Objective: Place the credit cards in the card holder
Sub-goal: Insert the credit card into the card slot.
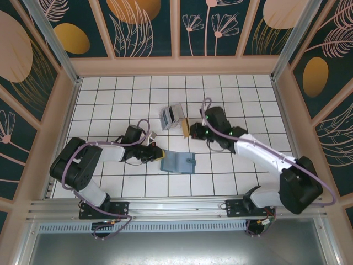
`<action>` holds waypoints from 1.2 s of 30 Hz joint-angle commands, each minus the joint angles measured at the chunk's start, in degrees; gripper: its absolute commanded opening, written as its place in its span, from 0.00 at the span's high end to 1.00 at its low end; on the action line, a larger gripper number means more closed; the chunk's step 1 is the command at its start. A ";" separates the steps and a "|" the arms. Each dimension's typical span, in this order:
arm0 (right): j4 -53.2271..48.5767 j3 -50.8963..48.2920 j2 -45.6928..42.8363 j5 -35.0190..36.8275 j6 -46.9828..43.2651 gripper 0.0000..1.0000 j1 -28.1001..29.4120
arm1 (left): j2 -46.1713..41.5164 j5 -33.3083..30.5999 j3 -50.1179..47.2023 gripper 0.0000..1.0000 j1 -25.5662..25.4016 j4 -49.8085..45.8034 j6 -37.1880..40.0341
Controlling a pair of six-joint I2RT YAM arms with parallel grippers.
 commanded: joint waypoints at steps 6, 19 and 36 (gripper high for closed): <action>11.42 -16.61 -5.21 -12.90 11.96 1.00 5.85 | 2.99 -1.17 1.02 0.95 -0.17 0.39 1.16; 21.23 -24.84 -1.17 -23.77 13.64 1.00 1.14 | 3.14 -1.32 -0.07 0.95 -0.10 2.84 -0.45; 32.35 -29.33 2.33 -15.91 19.85 1.00 0.70 | 4.20 -0.29 -1.84 0.95 -0.13 6.77 -2.23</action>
